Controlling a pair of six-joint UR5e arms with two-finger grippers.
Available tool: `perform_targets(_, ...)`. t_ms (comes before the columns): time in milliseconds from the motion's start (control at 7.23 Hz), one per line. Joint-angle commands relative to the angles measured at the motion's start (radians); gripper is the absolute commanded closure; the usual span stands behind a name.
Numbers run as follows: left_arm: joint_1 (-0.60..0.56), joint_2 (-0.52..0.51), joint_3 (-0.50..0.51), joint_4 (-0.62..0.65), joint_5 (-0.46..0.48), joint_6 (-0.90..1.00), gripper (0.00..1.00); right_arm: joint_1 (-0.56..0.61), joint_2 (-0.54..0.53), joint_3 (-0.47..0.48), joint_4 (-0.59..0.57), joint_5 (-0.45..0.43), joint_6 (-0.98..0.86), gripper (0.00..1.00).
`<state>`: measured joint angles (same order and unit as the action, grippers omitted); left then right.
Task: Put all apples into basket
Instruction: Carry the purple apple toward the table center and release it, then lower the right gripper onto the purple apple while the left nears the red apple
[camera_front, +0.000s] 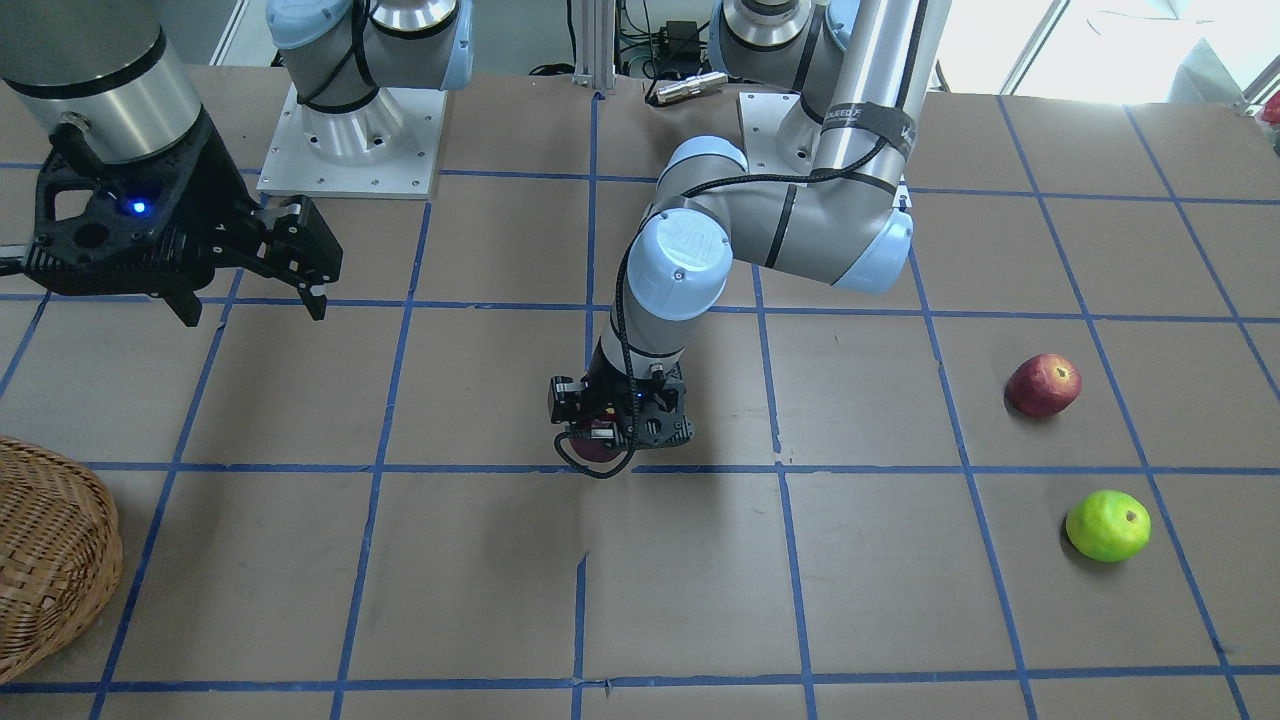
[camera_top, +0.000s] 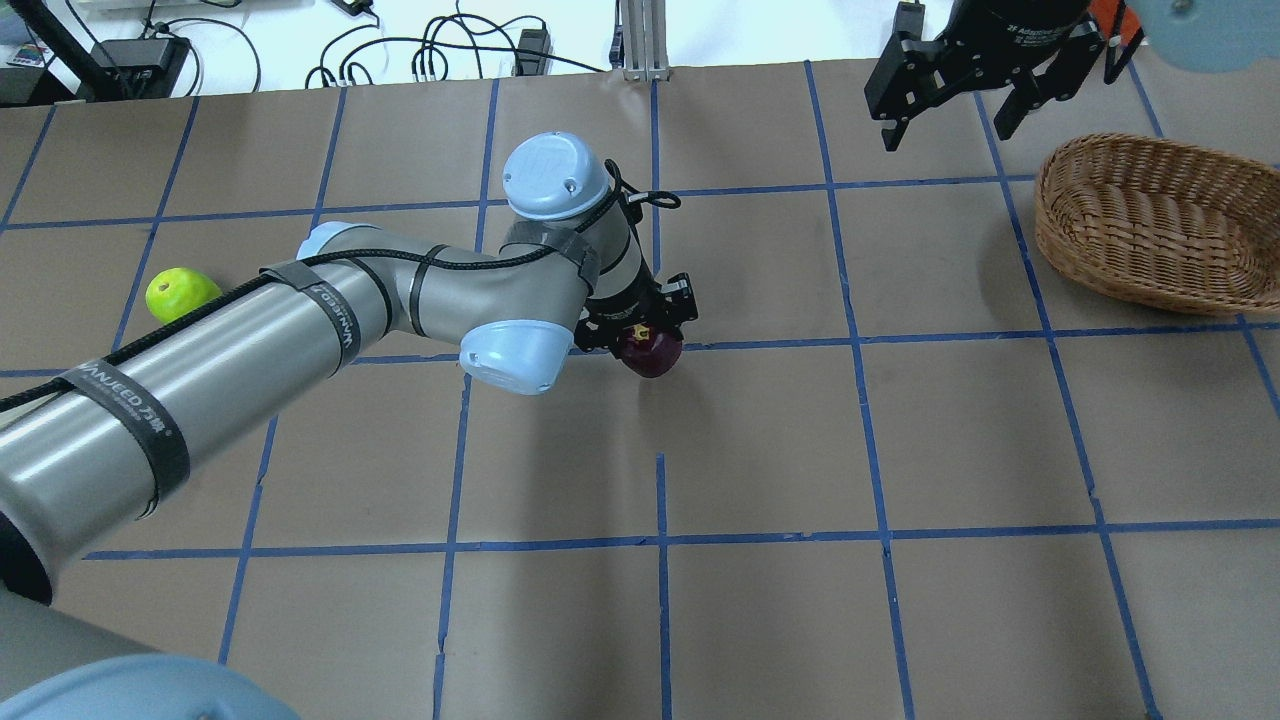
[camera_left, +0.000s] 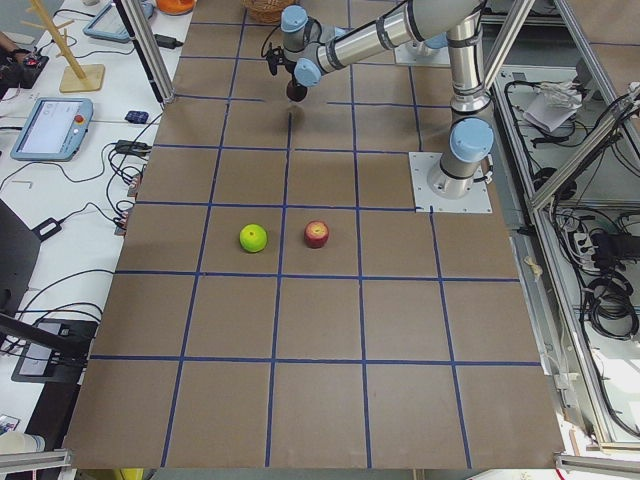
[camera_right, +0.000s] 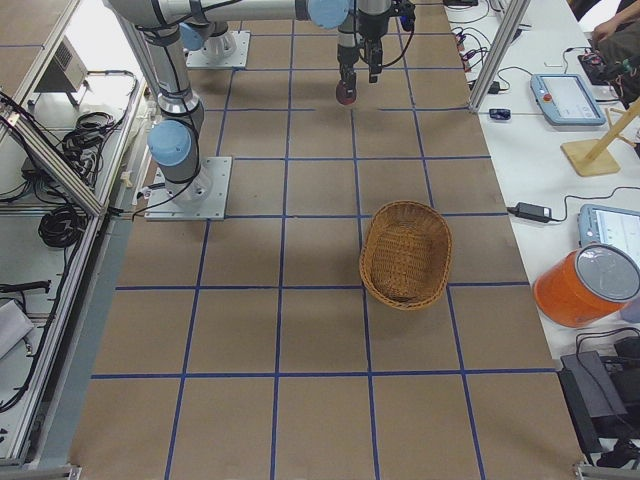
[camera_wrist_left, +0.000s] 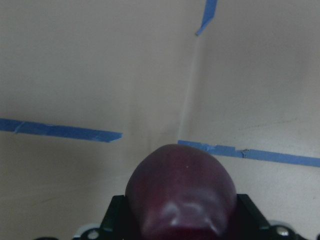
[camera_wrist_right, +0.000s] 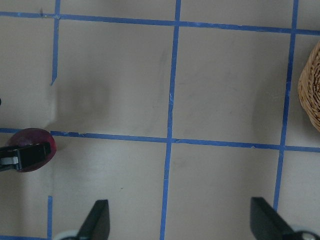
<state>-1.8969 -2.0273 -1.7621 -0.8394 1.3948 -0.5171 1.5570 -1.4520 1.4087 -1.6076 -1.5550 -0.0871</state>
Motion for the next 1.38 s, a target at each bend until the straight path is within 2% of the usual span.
perform_targets(0,-0.014,0.004,0.004,0.048,0.004,-0.038,0.00,0.000,-0.001,0.001,0.000,0.000,0.001,0.00)
perform_targets(277,0.010,0.077,0.010,-0.007,0.033,-0.023,0.00,0.000,-0.004,0.001,0.003,0.006,0.003,0.00)
perform_targets(415,0.048,0.141,0.025,-0.083,0.030,-0.011,0.00,0.003,0.001,0.001,0.005,0.012,0.003,0.00)
perform_targets(553,0.091,0.194,0.067,-0.222,0.029,0.033,0.00,0.009,0.004,0.007,0.009,0.022,-0.002,0.00)
perform_targets(692,0.134,0.240,0.107,-0.394,0.038,0.128,0.00,0.049,0.001,0.051,0.008,0.021,0.029,0.00)
perform_targets(830,0.198,0.284,0.110,-0.491,0.068,0.223,0.00,0.105,0.005,0.088,-0.029,0.023,0.071,0.00)
perform_targets(1107,0.384,0.373,0.095,-0.663,0.200,0.514,0.00,0.204,0.068,0.153,-0.212,0.023,0.135,0.00)
perform_targets(1245,0.460,0.407,0.090,-0.685,0.249,0.634,0.00,0.239,0.114,0.200,-0.309,0.020,0.203,0.00)
